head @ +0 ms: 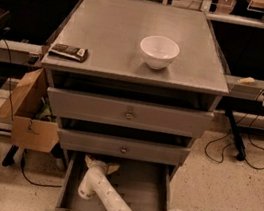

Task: Pick redbull can from bottom drawer and place on counter

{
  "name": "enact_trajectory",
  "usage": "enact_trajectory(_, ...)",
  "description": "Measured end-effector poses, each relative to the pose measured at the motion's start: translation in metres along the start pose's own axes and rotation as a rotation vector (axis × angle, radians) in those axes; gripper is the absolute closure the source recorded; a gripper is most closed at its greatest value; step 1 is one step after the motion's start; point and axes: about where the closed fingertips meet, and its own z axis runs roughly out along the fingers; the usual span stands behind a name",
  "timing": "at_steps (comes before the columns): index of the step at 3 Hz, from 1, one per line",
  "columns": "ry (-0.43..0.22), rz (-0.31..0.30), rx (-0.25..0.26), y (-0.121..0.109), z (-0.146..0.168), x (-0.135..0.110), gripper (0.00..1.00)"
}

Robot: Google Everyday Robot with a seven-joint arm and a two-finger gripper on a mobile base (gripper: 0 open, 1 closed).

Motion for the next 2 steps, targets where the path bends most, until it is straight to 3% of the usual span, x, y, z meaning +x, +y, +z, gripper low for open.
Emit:
enact_trajectory(1, 0.028, -0.01, -0.041, 0.017, 0.01, 0.007, 0.0)
enact_trajectory(2, 0.055, -0.024, -0.036, 0.027, 0.023, 0.019, 0.0)
